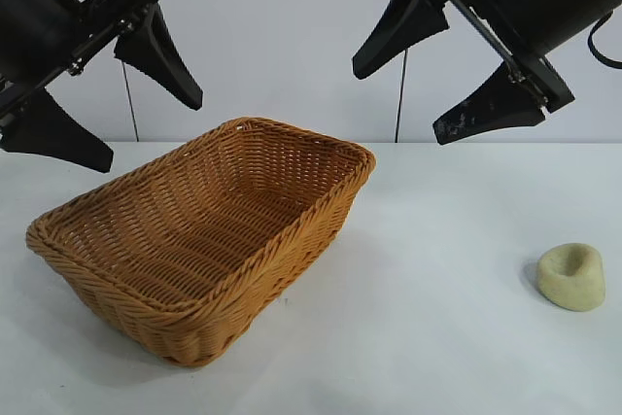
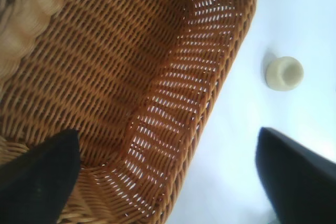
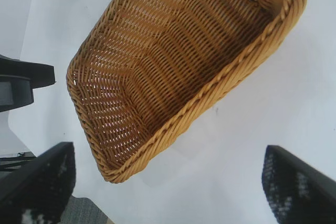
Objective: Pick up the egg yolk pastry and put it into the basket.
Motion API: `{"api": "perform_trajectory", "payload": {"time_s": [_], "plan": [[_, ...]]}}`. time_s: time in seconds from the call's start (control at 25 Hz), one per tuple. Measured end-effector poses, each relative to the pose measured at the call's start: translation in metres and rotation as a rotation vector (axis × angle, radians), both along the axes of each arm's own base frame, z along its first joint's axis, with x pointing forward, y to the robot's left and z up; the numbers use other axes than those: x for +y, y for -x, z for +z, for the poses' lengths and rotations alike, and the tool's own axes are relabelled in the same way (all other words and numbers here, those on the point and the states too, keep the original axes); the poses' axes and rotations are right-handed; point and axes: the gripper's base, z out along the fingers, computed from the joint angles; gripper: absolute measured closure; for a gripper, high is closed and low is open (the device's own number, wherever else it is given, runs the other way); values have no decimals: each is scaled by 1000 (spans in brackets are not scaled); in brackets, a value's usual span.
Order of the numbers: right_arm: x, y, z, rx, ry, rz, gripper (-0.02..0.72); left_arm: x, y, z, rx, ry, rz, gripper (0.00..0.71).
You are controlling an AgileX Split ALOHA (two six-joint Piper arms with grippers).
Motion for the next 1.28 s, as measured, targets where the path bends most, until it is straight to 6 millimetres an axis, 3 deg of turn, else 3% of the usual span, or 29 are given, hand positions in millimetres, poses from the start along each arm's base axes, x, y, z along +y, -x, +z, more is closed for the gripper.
{"api": "perform_trajectory", "payload": {"time_s": [1.28], "plan": [[0,0,0,-1,0,-1,41,2,-2,0,-15,-2,20,14]]}}
